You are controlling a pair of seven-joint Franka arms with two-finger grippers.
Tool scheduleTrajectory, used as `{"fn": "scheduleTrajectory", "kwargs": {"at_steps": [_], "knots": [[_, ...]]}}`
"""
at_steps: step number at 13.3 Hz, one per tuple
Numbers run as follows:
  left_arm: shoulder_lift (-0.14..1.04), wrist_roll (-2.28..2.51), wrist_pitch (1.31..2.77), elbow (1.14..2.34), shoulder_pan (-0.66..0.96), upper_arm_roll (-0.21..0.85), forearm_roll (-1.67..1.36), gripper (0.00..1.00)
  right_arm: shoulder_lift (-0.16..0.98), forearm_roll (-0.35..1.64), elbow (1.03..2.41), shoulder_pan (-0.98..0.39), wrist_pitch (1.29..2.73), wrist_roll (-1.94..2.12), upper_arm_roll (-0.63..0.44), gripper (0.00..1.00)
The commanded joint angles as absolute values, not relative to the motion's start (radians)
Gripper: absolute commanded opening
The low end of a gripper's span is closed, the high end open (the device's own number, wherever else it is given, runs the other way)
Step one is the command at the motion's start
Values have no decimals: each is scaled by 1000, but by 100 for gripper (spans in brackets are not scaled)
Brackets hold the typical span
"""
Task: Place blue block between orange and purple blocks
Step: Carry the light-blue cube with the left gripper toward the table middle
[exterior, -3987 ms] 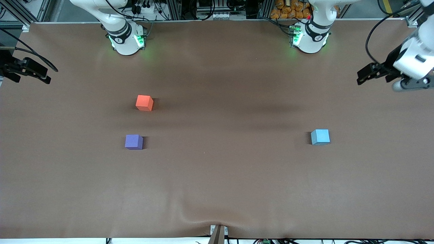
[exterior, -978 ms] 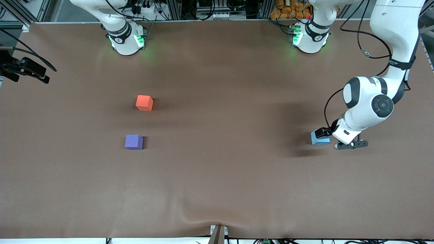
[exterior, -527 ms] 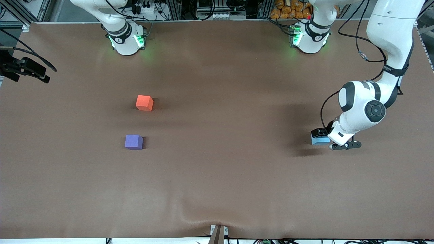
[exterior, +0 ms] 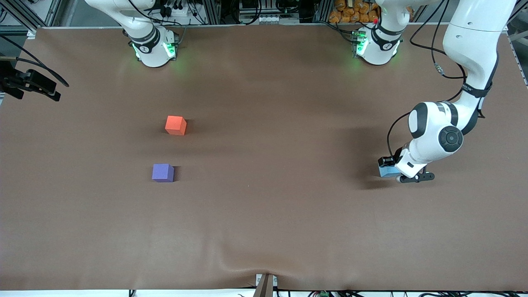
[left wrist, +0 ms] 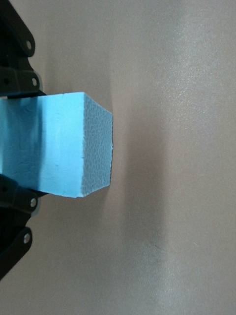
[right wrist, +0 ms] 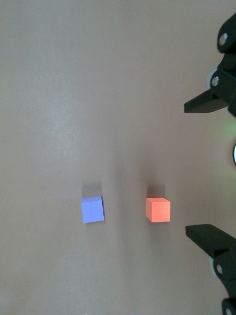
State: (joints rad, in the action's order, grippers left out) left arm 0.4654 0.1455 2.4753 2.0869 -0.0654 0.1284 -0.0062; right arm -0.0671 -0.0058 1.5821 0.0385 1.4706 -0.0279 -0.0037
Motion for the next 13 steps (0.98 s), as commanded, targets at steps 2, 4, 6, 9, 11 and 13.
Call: {"fn": "scheduleTrajectory", "kwargs": {"at_steps": [2,4,6,9,11,13], "knots": [[434,149,2462,2082,-43,167,-17,0,-91,14,1600,58,1468,-23,6,100],[396,158,2407,2065,-43,243,-23,0,-91,14,1600,58,1468,-25,6,100],[391,213,2332,1996,-40,342,-23,0,-91,14,1600,58,1468,-23,2,100],[419,412,2257,1869,59,433,-25,0,-91,14,1598,57,1468,-23,3,100],[490,591,2217,1742,196,431,-23,0,-91,14,1594,57,1468,-23,3,100],[584,675,2174,1598,323,428,-2,0,-91,14,1594,58,1468,-23,3,100]]}}
